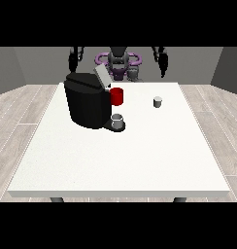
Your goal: Insert the coffee pod into the coffee machine and close the lid
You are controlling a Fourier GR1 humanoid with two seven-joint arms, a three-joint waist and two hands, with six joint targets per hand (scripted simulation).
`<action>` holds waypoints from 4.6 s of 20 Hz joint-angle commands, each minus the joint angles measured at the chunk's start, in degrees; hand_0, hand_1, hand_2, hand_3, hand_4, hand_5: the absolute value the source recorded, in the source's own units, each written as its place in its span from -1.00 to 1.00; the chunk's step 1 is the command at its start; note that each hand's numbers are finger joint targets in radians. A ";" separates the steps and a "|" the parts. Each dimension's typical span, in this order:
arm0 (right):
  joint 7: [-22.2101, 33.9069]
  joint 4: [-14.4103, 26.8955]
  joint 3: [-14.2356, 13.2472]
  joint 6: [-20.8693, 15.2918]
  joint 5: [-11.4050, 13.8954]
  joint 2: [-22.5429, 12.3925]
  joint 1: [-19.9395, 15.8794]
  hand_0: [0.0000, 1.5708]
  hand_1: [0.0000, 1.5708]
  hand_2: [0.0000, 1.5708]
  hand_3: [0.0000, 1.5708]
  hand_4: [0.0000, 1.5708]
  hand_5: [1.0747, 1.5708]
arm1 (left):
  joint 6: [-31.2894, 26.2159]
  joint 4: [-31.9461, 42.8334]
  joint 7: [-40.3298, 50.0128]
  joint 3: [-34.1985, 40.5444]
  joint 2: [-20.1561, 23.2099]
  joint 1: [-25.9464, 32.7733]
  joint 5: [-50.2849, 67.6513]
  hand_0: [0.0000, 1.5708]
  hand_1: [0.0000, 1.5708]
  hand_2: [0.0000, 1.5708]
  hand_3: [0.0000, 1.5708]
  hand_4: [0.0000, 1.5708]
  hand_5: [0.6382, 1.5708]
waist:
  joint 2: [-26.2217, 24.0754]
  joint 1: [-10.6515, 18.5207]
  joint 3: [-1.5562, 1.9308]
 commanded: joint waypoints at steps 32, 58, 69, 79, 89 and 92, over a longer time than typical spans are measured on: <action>2.00 2.71 2.30 -8.74 9.79 5.16 -11.32 -1.00 -1.00 -1.00 -1.00 -1.00 1.00 | -4.62 38.20 -15.46 -0.48 19.69 -21.74 -29.58 -0.67 -0.67 -0.25 -0.69 -1.00 1.00 | 12.64 -7.41 1.69; -5.46 17.82 -1.10 -8.09 8.61 4.36 -12.91 -1.00 -1.00 -1.00 -1.00 -1.00 1.00 | -0.12 52.82 -17.66 -7.32 17.71 -30.04 -50.77 0.32 0.32 0.43 0.28 -0.50 1.00 | 9.59 -5.78 1.72; 0.87 24.14 -1.95 -12.26 12.48 3.50 -13.75 -1.00 -1.00 -1.00 -1.00 -1.00 1.00 | -13.24 47.57 -18.72 -5.04 13.30 -33.43 -44.57 0.81 0.81 0.80 0.70 -0.34 1.00 | 1.42 -1.47 1.73; -2.60 26.25 -1.33 -11.74 12.96 3.93 -14.57 -1.00 -1.00 -1.00 -1.00 -1.00 1.00 | -23.38 43.40 -11.52 -3.73 11.97 -43.58 -43.88 0.81 0.81 0.79 0.71 -0.29 1.00 | -0.25 -4.42 1.73; -0.69 20.17 2.43 -8.34 12.31 5.54 -18.07 -1.00 -1.00 -1.00 -1.00 -1.00 1.00 | -24.30 47.83 -5.01 3.89 13.42 -56.01 -41.32 0.22 0.22 0.48 0.73 -0.34 1.00 | 3.71 -12.51 1.71; -3.97 19.38 2.35 -10.21 11.50 5.92 -17.20 -1.00 -1.00 -1.00 -1.00 -1.00 1.00 | -25.78 48.26 -4.34 6.18 14.46 -59.20 -39.54 0.53 0.53 0.58 0.60 -0.37 1.00 | 4.90 -13.29 1.73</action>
